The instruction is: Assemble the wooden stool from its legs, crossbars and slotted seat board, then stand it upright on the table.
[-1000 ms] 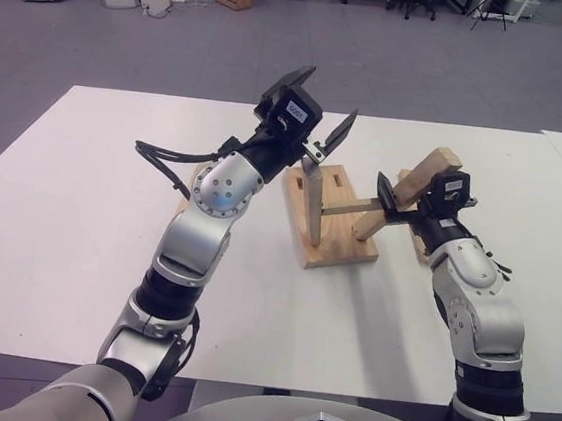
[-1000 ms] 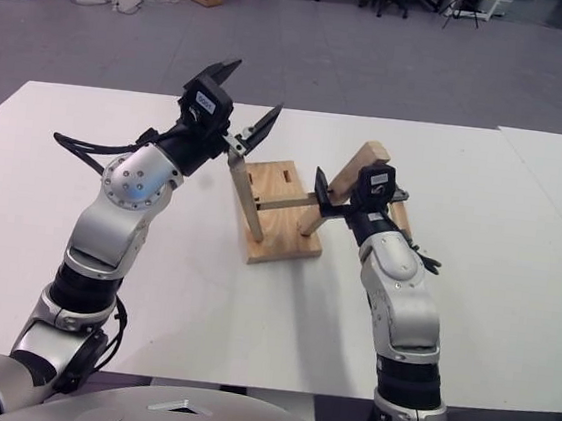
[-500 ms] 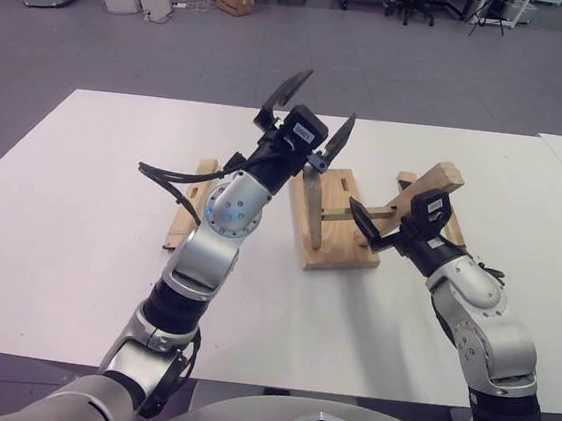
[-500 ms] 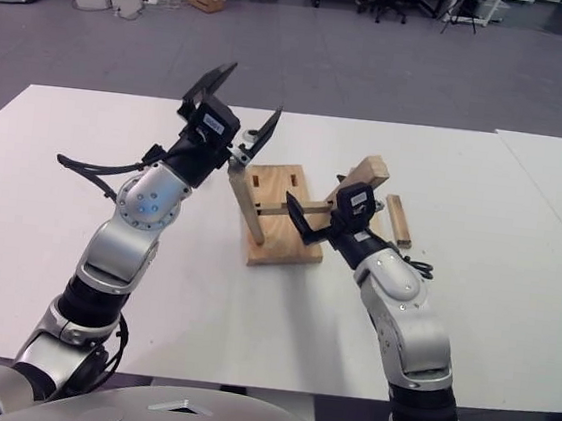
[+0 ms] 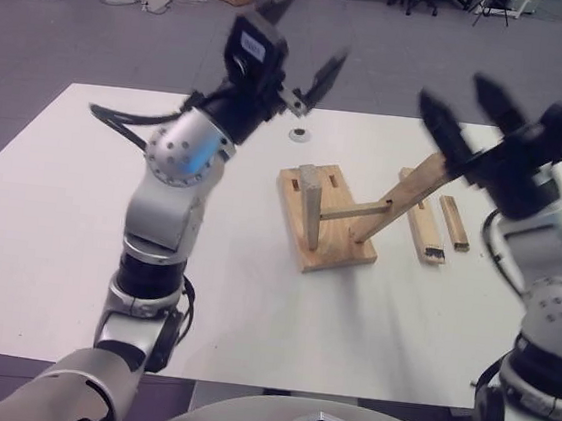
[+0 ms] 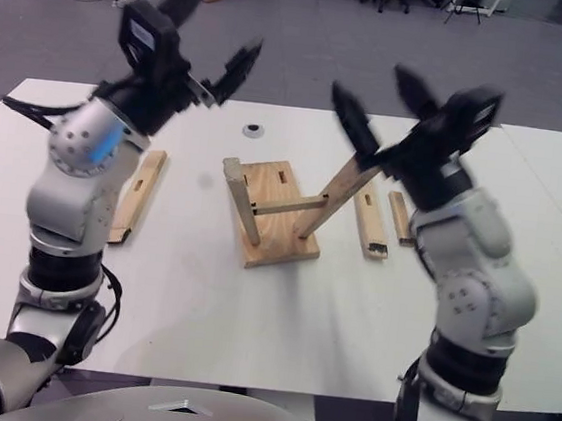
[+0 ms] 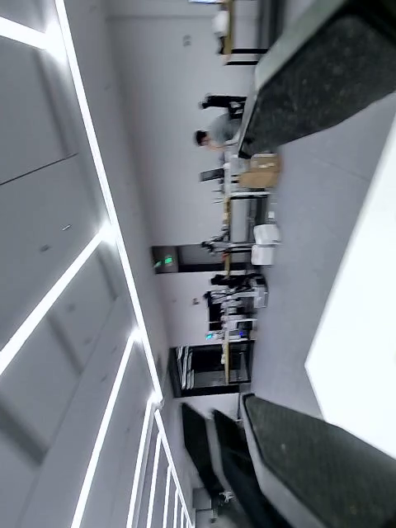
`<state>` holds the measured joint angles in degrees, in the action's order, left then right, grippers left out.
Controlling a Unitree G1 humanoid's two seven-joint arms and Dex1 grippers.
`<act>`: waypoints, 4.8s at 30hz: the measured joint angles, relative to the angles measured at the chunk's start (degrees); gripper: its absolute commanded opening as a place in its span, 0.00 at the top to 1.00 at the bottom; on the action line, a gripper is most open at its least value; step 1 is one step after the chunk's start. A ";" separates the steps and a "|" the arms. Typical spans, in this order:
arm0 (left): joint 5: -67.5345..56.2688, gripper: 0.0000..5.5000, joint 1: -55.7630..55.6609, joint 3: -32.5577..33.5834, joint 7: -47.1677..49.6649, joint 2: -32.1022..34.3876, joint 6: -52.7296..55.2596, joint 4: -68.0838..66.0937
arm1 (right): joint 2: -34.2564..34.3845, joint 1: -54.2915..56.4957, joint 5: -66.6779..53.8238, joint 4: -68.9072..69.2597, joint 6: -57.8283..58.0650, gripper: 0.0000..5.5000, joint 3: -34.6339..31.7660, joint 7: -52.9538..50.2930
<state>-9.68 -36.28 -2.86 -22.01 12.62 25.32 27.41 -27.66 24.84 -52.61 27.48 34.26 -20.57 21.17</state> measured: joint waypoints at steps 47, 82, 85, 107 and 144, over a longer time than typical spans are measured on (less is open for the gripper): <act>20.96 0.24 26.09 -10.92 -10.46 15.24 -16.43 -31.37 | -10.10 3.85 51.62 -70.40 -51.33 0.03 35.50 36.05; 30.23 0.24 21.33 -17.51 -2.18 9.97 -21.00 -36.12 | -0.45 -7.62 49.31 -43.44 -21.36 0.03 13.71 5.09; 30.15 0.24 22.68 -18.88 -5.51 9.81 -16.45 -30.75 | -1.02 -6.44 45.83 -49.47 -21.28 0.06 7.51 2.23; 1.93 0.24 18.47 4.37 -3.44 -0.78 7.64 -1.79 | 2.39 -8.20 40.43 -65.47 -26.93 0.76 3.19 0.37; -64.00 0.93 -15.85 21.87 28.38 -11.15 22.25 -9.40 | 7.95 11.07 32.74 -4.15 -21.62 0.76 23.49 7.07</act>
<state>-73.69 -52.13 19.00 6.37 1.47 47.57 18.01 -19.71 35.90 -19.87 23.33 12.64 2.93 28.24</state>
